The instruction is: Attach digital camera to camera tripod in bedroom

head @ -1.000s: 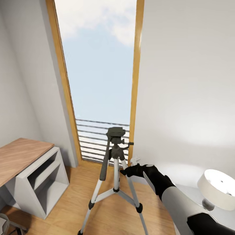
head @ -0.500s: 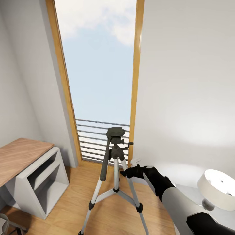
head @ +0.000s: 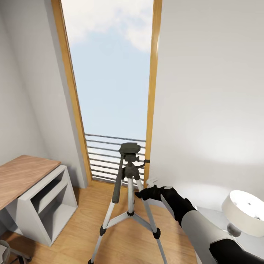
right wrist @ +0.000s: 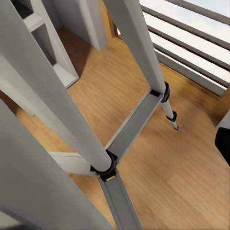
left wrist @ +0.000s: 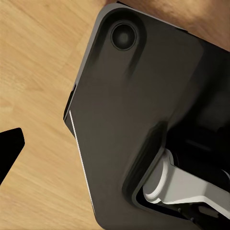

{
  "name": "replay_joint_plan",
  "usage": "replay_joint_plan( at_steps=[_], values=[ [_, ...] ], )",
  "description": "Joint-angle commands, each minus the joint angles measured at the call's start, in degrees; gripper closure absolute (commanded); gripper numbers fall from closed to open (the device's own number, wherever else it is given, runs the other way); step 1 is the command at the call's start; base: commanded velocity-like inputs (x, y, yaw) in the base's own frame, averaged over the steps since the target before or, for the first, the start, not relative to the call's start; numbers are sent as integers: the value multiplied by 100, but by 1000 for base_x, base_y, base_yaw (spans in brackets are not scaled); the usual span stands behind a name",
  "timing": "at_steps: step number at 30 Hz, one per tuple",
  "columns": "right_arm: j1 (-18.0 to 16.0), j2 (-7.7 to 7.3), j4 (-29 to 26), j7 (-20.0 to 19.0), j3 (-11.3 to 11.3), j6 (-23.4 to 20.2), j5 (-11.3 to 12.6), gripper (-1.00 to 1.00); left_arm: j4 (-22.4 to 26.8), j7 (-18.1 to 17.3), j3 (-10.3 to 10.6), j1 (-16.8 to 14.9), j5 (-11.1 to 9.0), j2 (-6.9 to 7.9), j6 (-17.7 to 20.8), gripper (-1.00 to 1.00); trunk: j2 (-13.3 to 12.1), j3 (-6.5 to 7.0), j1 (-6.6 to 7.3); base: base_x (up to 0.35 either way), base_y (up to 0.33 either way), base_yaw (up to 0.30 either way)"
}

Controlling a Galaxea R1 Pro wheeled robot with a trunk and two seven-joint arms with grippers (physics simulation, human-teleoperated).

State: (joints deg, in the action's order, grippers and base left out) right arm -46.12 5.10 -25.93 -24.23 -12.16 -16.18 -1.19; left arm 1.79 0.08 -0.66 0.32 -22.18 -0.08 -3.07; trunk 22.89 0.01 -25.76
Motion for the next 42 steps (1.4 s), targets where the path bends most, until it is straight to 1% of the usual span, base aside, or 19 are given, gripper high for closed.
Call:
replay_joint_plan(
  at_steps=[1, 24, 28, 29, 31, 32, 33, 38, 42],
  values=[
    [1, -1, -9, -45, -6, -32, -9, 100, 6, 1, -4, 3, -23, -1, -9, -100, 3, -1, -2, 0, 0, 0],
    [-2, -5, -6, -90, -5, -18, -14, 100, 6, 1, -4, 3, -23, -1, -9, -100, 3, -1, -2, 0, 0, 0],
    [-2, -8, -70, -90, -1, 77, -20, 100, 6, 1, -4, 3, -23, -1, -9, -100, 3, -1, -2, 0, 0, 0],
    [-2, -55, -1326, -90, 24, -385, 36, 100, 6, 1, -4, 3, -23, -9, -9, -100, 3, -1, -2, 0, 0, 0],
    [-1, -58, -1507, -90, 29, -632, 37, 100, 6, 1, -4, 3, -23, -9, -9, -100, 3, -1, -2, 0, 0, 0],
    [0, -61, -1672, -90, 32, -825, 40, 100, 6, 1, -4, 3, -23, -6, -9, -100, 3, -1, -2, 0, 0, 0],
    [2, -63, -1744, -92, 33, -899, 41, 100, 6, 1, -4, 3, -23, -5, -9, -100, 3, -1, -2, 0, 0, 0],
    [0, -70, -1996, -118, 37, -1152, 46, 100, 6, 1, -4, 3, -23, -6, -9, -100, 3, -1, -2, 0, 0, 0],
    [-1, -71, -2036, -130, 35, -1190, 49, 100, 6, 1, -4, 3, -23, -9, -9, -100, 3, -1, -2, 0, 0, 0]
  ],
)
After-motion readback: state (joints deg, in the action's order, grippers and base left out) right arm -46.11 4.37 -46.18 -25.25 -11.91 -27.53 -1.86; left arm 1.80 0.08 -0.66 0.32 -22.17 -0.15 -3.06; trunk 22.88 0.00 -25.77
